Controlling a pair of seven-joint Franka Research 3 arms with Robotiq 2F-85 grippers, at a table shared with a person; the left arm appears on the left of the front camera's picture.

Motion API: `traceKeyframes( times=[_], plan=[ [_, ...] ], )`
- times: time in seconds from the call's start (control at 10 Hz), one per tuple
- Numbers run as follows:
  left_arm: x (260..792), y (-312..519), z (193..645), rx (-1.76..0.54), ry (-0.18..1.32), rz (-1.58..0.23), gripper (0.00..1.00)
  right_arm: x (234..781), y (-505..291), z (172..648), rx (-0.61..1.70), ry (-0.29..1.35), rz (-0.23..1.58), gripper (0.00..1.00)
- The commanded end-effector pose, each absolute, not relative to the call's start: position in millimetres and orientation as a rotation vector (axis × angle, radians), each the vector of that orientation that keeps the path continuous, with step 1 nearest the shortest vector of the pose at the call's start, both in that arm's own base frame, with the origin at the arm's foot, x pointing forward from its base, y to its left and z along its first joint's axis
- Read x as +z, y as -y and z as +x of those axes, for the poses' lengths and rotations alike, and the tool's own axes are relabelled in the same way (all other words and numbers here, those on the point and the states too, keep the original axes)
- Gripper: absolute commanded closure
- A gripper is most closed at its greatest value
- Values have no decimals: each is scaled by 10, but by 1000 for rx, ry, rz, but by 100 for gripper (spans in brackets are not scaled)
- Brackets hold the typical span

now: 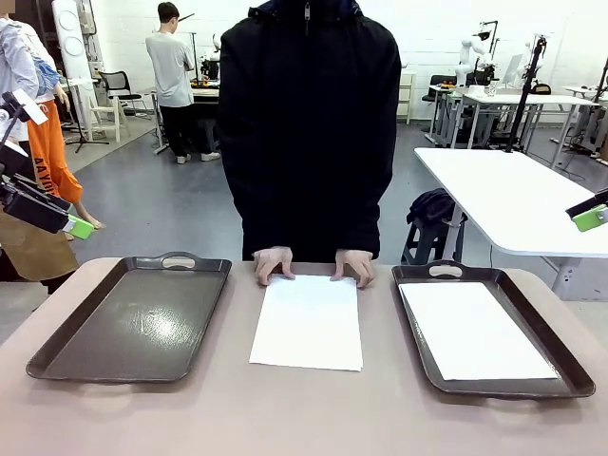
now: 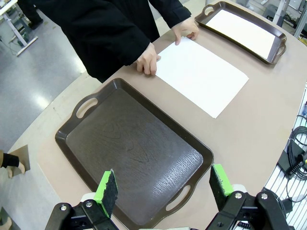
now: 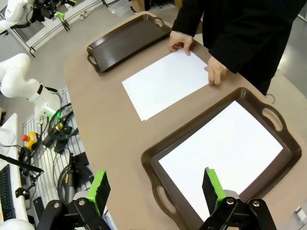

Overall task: Sort the A4 documents.
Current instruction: Receive the A4 Paper.

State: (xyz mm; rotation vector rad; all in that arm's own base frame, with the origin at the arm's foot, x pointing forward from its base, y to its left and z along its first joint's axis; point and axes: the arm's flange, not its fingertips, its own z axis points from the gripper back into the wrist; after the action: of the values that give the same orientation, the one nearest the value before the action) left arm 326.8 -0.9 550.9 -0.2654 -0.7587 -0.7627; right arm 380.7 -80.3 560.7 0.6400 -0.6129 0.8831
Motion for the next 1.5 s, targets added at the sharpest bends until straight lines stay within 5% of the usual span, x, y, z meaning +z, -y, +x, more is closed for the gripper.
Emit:
traceKeyframes(
  times=[0.0,1.4],
  plan=[
    [5507,0,3270,-771,762,-273,0,5608,802,3806,883,615,637,0],
    [5507,0,3270,-771,762,-273,0,5608,802,3806,883,615,637,0]
  ],
)
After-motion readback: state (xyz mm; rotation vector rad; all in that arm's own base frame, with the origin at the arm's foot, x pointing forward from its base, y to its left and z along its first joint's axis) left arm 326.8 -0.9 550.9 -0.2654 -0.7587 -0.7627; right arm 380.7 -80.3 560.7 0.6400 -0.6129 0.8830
